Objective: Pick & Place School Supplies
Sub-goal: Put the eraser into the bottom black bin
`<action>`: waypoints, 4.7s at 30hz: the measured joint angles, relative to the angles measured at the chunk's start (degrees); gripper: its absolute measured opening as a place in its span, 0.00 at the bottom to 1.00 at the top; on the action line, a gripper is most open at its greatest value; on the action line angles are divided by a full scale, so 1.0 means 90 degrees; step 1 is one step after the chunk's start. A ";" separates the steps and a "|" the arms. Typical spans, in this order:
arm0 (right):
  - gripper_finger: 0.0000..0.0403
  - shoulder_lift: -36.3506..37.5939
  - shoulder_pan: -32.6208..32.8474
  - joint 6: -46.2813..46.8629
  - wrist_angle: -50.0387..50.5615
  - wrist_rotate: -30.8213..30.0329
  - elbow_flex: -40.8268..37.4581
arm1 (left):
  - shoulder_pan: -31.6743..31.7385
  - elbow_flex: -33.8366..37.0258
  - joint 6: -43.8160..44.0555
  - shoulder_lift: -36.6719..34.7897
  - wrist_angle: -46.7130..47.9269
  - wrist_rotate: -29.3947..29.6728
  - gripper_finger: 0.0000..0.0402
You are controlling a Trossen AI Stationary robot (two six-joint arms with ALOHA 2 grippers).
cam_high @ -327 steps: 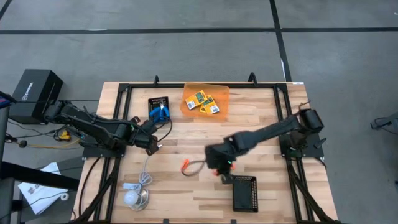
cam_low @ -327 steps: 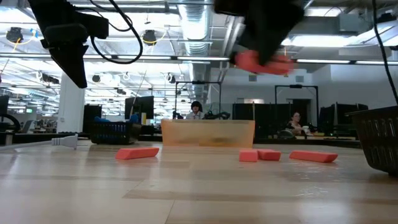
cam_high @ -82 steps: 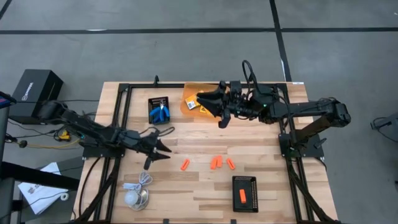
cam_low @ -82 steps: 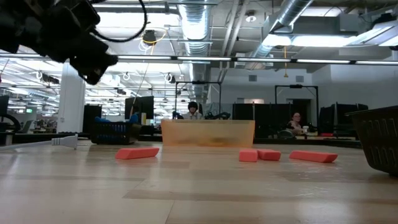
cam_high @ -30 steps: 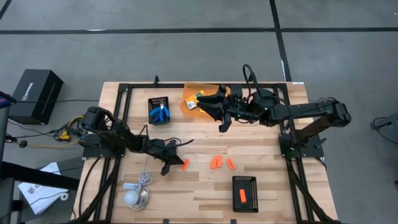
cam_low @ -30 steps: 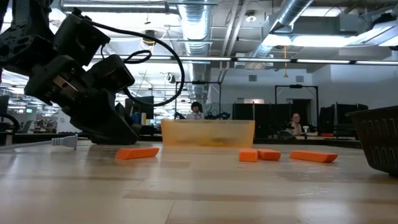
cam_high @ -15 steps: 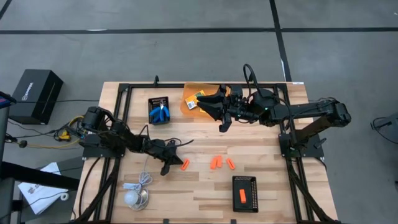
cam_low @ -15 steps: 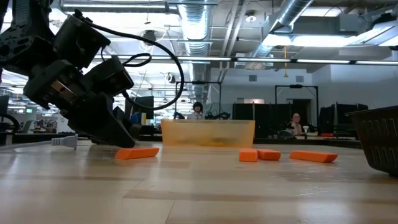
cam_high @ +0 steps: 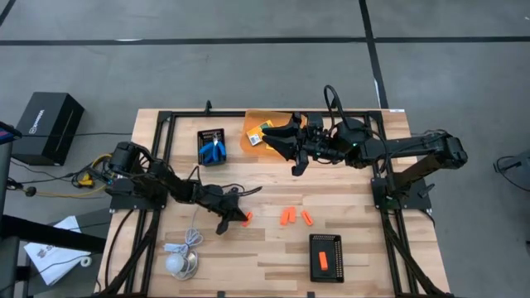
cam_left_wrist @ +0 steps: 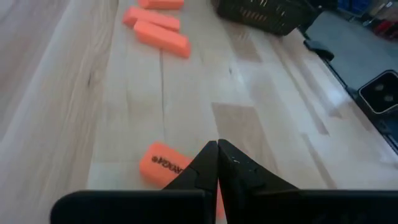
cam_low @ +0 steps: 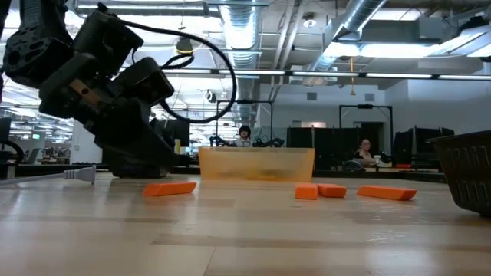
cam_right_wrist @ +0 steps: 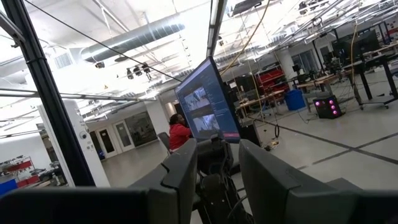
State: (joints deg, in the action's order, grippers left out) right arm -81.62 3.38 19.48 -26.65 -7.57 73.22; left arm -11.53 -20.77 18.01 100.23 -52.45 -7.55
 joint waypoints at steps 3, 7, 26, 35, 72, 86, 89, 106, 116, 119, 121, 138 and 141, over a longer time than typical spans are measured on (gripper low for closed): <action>0.28 0.0000 0.0001 0.0001 0.0001 0.0000 0.0000 | 0.0000 -0.0025 -0.0008 0.0000 0.0290 0.0017 0.01; 0.28 0.0000 0.0001 0.0001 0.0000 0.0005 0.0001 | 0.0000 -0.0017 -0.0144 -0.0001 0.0579 0.0027 0.01; 0.28 0.0000 0.0085 0.0001 0.0000 0.0024 0.0001 | 0.0127 -0.0025 -0.0127 -0.0015 0.0754 0.0013 0.01; 0.28 0.0000 0.0170 0.0001 0.0000 0.0024 -0.0001 | 0.0291 0.0327 -0.0120 -0.0030 0.0777 -0.0036 0.01; 0.28 0.0000 0.0165 0.0001 -0.0091 0.0024 0.0001 | 0.0333 0.0235 0.0188 -0.0110 0.0017 0.0000 0.01; 0.28 0.0000 0.0165 0.0001 -0.0093 0.0024 0.0001 | 0.0333 0.0228 0.0171 -0.0115 0.0017 0.0008 0.01; 0.28 0.0000 0.0165 0.0001 -0.0091 0.0024 0.0001 | 0.0333 0.0221 0.0171 -0.0071 0.0006 0.0078 0.01; 0.28 0.0000 0.0165 0.0001 -0.0114 0.0024 0.0001 | 0.0340 -0.0187 0.0201 0.0603 -0.0097 -0.0169 0.01; 0.28 0.0000 0.0165 0.0001 -0.0093 0.0024 0.0001 | 0.0359 -0.0136 0.0218 0.0361 0.0136 -0.0245 0.01; 0.28 0.0000 0.0165 0.0001 -0.0093 0.0024 0.0001 | 0.0357 -0.0136 0.0218 0.0361 0.0163 -0.0245 0.01; 0.28 0.0000 0.0165 0.0001 -0.0093 0.0024 0.0001 | 0.0358 -0.0136 0.0218 0.0361 0.0168 -0.0243 0.01; 0.28 0.0000 0.0165 0.0001 -0.0093 0.0024 0.0001 | 0.0362 0.0231 0.0053 0.0325 0.0375 -0.0331 0.01; 0.28 0.0000 0.0165 0.0001 -0.0091 0.0024 0.0001 | 0.0357 0.0245 0.0035 0.0331 0.0355 -0.0325 0.01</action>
State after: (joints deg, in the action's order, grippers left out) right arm -81.62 4.86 19.49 -27.47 -7.35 73.23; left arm -8.32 -18.57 18.33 103.21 -49.25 -10.48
